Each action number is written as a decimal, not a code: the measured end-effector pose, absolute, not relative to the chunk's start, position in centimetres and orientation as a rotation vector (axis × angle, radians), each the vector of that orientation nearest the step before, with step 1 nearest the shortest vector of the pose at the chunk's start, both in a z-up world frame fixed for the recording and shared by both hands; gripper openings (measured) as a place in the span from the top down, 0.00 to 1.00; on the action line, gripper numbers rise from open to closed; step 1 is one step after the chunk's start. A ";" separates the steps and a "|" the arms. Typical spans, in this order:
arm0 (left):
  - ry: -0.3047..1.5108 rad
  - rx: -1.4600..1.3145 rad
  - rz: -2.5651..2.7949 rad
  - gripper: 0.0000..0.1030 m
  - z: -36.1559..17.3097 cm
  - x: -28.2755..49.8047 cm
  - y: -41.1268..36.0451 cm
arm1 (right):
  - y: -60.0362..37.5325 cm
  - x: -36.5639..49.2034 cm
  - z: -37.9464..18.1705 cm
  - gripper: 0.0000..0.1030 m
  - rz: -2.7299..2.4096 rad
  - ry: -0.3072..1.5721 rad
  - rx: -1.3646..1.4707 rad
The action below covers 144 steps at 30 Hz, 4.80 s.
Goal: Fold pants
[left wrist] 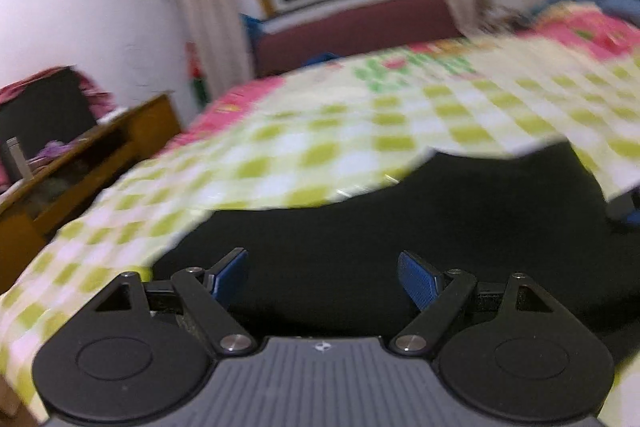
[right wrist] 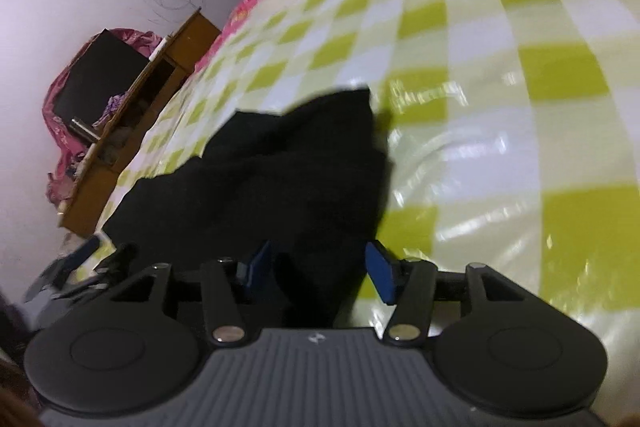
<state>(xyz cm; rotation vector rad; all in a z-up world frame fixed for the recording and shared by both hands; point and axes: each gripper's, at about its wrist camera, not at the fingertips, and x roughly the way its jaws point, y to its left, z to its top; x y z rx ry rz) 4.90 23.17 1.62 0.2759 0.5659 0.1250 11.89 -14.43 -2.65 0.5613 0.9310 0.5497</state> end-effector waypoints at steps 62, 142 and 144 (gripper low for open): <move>0.612 0.621 -0.178 0.07 2.3 1.2 10.5 | -7.0 2.2 -1.1 0.60 0.723 0.552 -0.404; 0.722 0.196 0.108 0.01 1.6 1.5 18.6 | -16.5 7.5 -0.6 0.55 0.311 0.661 0.068; 0.735 0.140 0.099 0.01 1.9 1.2 19.2 | -15.7 6.2 0.4 0.56 0.352 0.612 0.049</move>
